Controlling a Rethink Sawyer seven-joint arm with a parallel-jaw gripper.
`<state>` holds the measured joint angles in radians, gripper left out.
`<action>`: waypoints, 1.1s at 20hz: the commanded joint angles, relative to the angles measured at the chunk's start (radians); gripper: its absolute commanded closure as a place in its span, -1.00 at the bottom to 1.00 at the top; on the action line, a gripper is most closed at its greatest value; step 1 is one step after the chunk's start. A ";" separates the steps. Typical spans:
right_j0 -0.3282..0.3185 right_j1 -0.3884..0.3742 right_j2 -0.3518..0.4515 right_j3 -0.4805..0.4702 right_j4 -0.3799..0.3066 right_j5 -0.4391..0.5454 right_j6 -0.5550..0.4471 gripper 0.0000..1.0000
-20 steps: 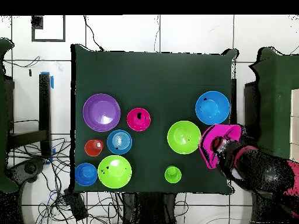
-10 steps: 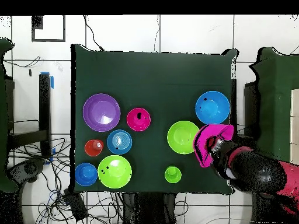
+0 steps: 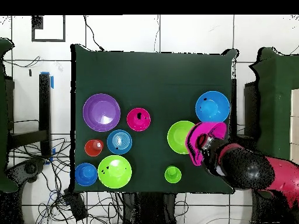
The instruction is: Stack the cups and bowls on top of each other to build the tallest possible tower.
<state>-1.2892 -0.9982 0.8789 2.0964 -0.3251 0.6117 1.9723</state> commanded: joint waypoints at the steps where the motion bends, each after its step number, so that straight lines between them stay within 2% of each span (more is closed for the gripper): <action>1: 0.102 0.052 -0.023 0.085 0.034 -0.114 0.109 1.00; 7: 0.156 0.067 -0.058 0.088 0.048 -0.169 0.150 1.00; 22: 0.260 0.099 -0.153 0.056 0.080 -0.253 0.170 1.00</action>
<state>-1.1092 -0.9813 0.8147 2.1115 -0.2700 0.4389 1.9725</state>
